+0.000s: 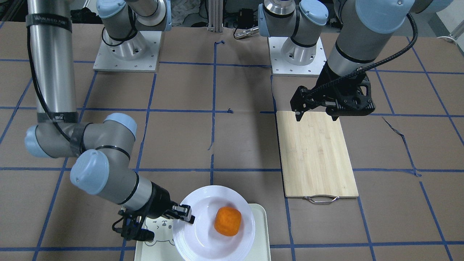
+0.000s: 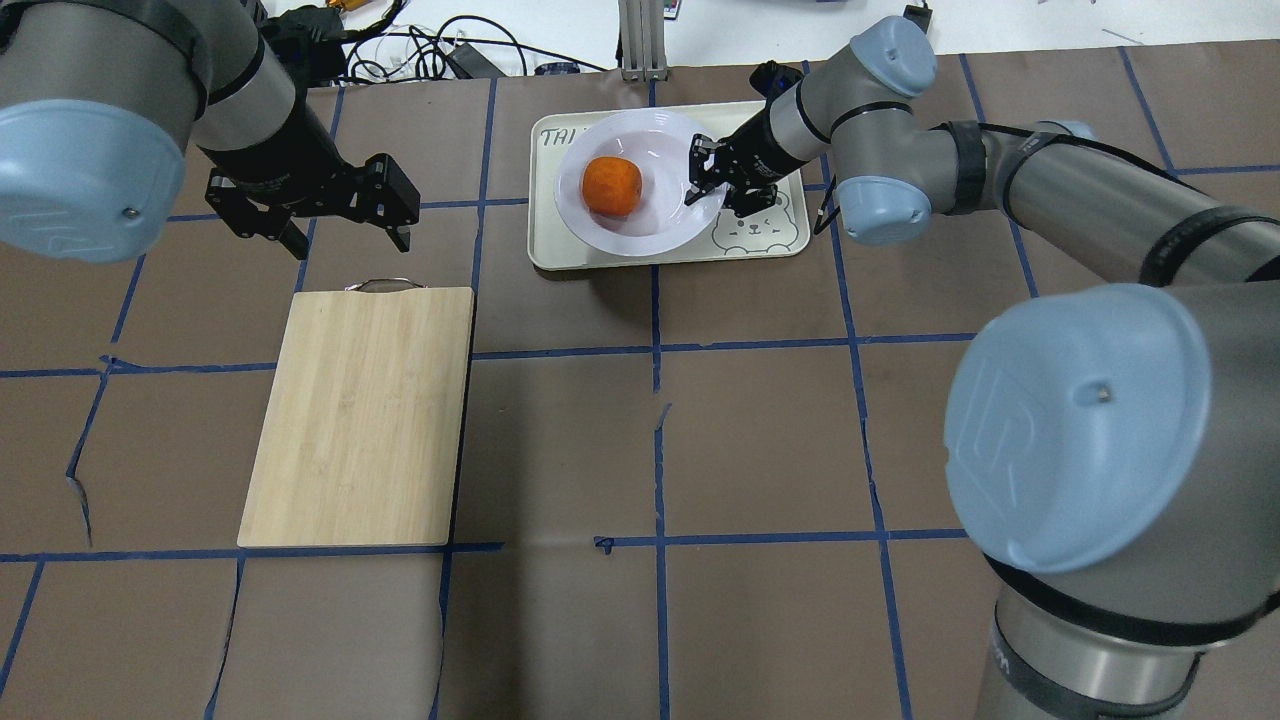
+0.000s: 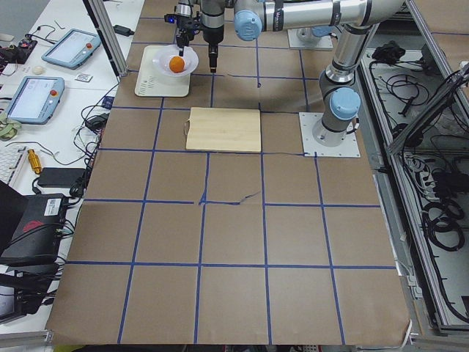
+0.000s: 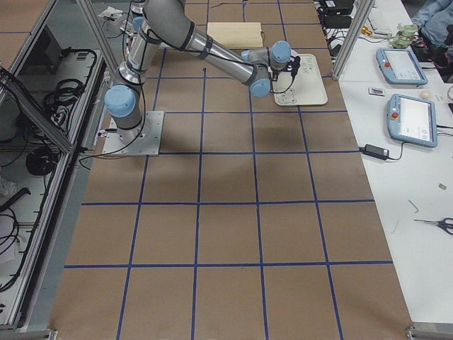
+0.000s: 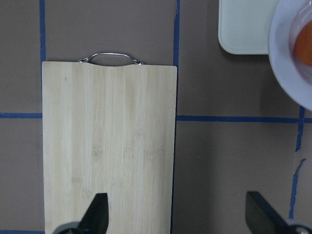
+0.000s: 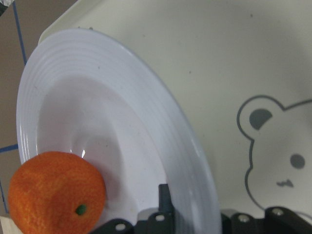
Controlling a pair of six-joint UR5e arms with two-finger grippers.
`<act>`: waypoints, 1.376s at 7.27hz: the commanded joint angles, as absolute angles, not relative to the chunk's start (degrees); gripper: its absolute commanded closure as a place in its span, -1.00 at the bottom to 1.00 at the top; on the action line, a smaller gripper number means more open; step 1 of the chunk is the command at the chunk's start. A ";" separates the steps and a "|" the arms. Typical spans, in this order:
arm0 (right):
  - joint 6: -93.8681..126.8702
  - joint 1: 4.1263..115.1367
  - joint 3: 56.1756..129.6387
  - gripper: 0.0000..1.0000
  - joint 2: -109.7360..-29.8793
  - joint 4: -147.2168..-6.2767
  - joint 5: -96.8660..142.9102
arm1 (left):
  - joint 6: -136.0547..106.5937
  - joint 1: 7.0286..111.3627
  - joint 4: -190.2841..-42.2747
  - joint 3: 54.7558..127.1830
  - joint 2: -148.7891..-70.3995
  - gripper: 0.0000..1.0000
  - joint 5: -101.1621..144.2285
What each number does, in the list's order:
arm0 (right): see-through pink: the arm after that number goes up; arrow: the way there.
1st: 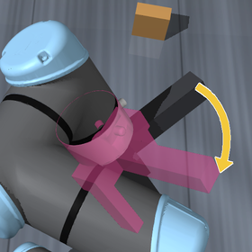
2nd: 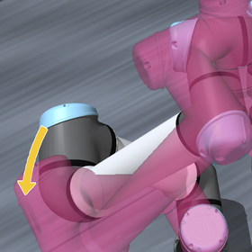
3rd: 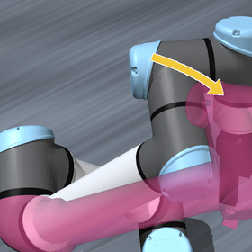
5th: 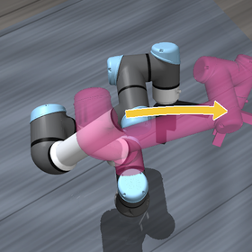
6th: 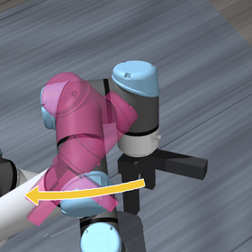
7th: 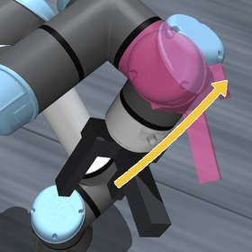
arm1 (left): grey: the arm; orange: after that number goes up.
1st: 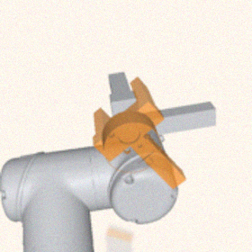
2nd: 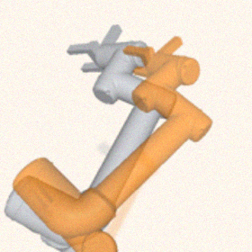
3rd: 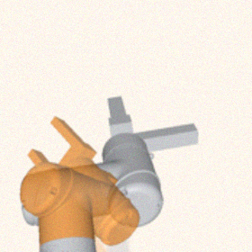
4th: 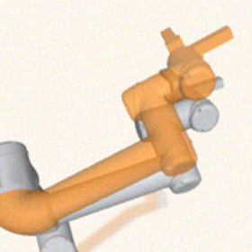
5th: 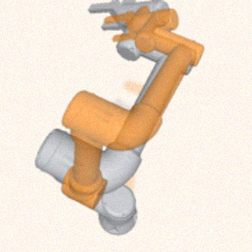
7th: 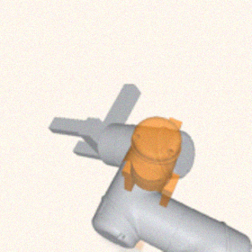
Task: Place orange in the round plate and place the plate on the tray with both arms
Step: 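Slide the plate with the right gripper onto the bear-printed tray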
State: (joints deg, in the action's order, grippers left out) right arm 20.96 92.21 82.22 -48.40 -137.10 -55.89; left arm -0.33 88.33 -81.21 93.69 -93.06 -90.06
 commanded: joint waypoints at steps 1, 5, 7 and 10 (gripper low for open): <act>21.80 92.20 77.43 1.00 -43.60 -137.11 -56.34 | -0.35 88.33 -81.21 93.78 -93.25 -1.00 -90.09; 23.65 92.11 74.72 -1.00 -44.21 -136.50 -66.44 | -0.26 88.33 -81.21 93.78 -93.51 -1.00 -90.09; 12.46 91.76 69.90 -1.00 -46.57 -126.96 -77.37 | -0.26 88.33 -81.21 93.78 -93.52 -1.00 -90.09; 5.99 93.06 68.81 -1.00 -59.53 -104.86 -87.60 | -0.26 88.33 -81.04 93.69 -93.52 -1.00 -90.09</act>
State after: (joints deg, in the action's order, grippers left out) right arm 8.36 92.05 68.60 -53.17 -114.88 -84.10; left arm -0.27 88.33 -81.11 93.73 -93.51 -90.09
